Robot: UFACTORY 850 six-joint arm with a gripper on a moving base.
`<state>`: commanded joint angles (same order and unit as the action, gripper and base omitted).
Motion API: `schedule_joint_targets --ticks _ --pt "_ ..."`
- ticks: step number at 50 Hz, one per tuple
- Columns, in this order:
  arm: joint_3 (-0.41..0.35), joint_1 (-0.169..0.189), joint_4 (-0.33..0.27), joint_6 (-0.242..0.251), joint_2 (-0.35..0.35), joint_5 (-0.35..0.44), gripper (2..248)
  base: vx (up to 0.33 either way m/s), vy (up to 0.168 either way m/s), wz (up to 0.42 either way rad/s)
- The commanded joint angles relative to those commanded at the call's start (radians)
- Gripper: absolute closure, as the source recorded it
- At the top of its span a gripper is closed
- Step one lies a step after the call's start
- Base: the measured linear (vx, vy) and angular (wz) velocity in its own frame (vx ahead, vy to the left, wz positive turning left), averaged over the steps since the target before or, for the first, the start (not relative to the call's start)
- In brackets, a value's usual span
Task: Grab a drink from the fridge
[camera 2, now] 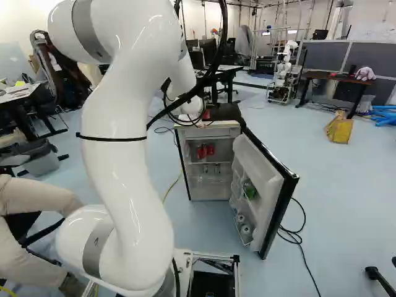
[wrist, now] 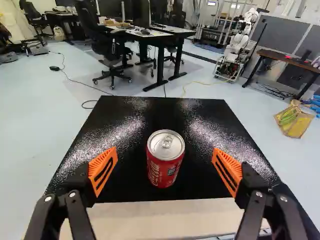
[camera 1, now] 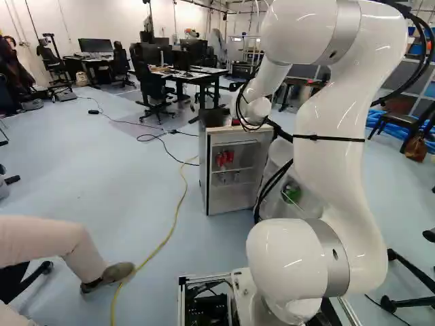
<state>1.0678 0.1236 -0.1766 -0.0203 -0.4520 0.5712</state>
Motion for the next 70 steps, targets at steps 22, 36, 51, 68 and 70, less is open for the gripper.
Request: schedule_joint_targets --ticks 22,36,51,68,70 --pt "-0.085 -0.002 0.0 0.0 0.068 0.0 3 0.0 0.0 0.0" --pt "-0.14 -0.004 0.0 0.0 0.113 0.0 3 0.0 0.0 0.0" --pt "-0.2 -0.003 0.0 0.0 0.164 0.0 3 0.0 0.0 0.0" --pt "-0.275 0.013 0.0 0.0 0.228 -0.012 3 0.0 0.0 0.0" --pt "-0.283 0.016 0.0 0.0 0.235 -0.016 3 0.0 0.0 0.0"
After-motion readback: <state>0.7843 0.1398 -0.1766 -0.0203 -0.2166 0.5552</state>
